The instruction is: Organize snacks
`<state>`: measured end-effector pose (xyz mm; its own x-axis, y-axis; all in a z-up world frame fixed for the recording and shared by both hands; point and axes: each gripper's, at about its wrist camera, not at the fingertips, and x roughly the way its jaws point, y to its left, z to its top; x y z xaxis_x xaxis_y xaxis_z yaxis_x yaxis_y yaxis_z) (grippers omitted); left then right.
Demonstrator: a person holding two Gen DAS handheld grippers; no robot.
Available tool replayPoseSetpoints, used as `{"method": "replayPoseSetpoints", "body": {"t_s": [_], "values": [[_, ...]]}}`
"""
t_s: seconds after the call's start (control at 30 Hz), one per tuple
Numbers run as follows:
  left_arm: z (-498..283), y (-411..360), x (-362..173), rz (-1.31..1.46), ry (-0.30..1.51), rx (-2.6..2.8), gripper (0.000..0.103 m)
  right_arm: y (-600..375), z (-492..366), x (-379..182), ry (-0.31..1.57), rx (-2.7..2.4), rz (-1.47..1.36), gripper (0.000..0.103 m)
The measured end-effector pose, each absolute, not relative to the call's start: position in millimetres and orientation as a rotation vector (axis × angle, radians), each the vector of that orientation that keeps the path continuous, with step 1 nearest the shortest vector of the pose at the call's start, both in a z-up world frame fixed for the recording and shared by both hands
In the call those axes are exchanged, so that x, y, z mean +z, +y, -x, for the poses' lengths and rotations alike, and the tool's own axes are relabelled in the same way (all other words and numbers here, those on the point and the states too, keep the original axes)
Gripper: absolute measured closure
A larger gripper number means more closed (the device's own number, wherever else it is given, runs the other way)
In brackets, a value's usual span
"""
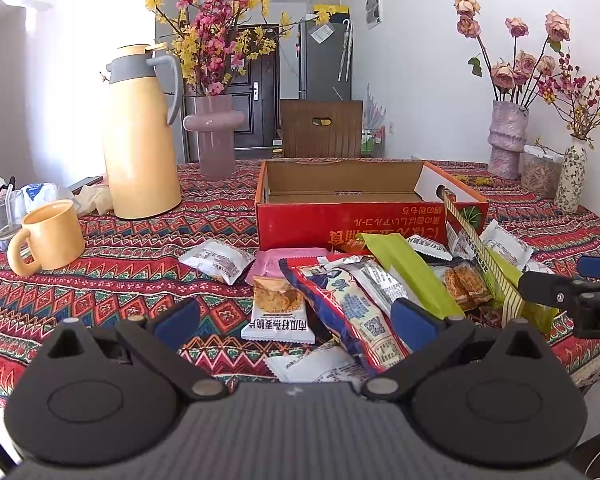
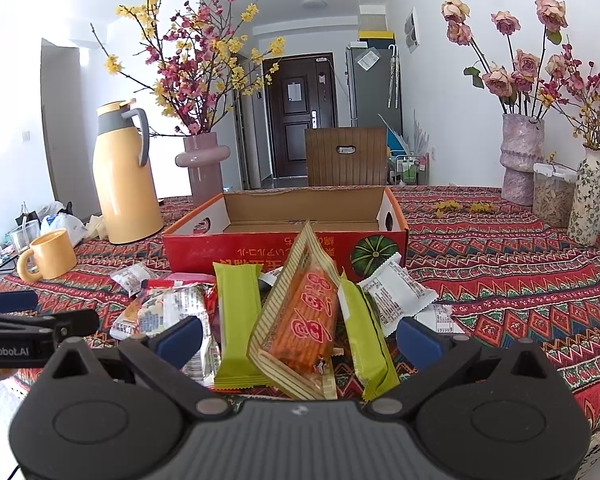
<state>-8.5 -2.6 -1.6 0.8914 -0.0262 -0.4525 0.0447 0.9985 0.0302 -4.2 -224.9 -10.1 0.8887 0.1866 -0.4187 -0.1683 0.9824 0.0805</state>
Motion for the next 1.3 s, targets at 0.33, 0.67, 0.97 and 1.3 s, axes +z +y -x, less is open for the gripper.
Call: {"method": "replayPoseSetpoints", "body": {"t_s": [0.33,0.67,0.97,1.3], "values": [[9.1,-3.2,-2.2,-0.039,0.471,-0.037,0.000,-224.9,3.3,-13.1,0.443,0.188,-0.045,0.000],[6.4,-3.0,-5.6,-0.033,0.480,-0.037,0.000,-226.1,3.4,-12.9,0.442,0.188,-0.049,0.000],[-2.3,0.1,-7.9,-0.020,0.500,-0.034,0.000,-243.3,0.9,-10.9,0.434,0.160,-0.054,0.017],[-15.4,3.8,-12.5,-0.012,0.528,-0.016,0.000,-260.7,-28.6,-28.1,0.527,0.140,-0.046,0.046]]}}
